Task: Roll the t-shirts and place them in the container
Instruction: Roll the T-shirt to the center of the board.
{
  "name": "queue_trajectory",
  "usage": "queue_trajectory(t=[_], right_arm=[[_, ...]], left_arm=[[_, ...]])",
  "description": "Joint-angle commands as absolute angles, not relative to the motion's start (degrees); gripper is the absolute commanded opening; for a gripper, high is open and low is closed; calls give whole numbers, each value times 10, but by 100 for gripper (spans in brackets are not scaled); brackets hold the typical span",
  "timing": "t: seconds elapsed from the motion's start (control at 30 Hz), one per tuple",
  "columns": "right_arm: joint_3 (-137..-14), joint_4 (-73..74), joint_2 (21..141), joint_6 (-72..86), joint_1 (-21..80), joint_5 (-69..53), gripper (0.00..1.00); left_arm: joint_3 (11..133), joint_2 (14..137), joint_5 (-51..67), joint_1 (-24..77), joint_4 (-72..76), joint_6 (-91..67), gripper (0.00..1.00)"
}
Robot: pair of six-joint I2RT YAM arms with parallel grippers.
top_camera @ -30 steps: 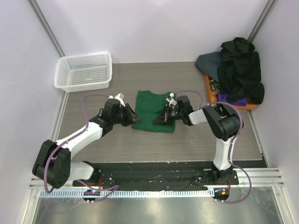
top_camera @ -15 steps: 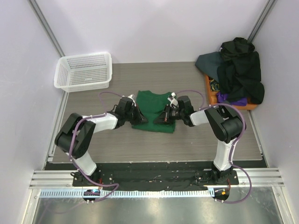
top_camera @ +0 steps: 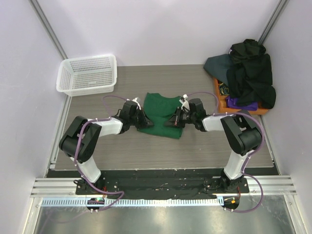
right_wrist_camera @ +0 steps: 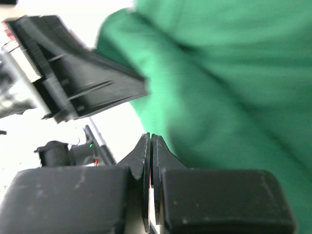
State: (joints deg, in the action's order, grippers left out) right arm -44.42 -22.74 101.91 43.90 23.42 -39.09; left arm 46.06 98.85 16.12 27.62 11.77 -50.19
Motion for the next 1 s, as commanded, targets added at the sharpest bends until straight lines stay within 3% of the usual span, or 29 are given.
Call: queue_trajectory(t=[0.0,0.13,0.57,0.97], right_arm=[[-451,-190,1064,432,214,-330,1],[-454,-181,1094,432,214,-316,1],[-461,-85,953,361,216,-295,1],[-501,115,829,266,263,-92,1]], left_arm=[[476,990,157,269,134,-477,0],[489,999,168,265,132,-477,0],[522,984,195,264,113,-468,1],[539,882,117,264,1,-418,3]])
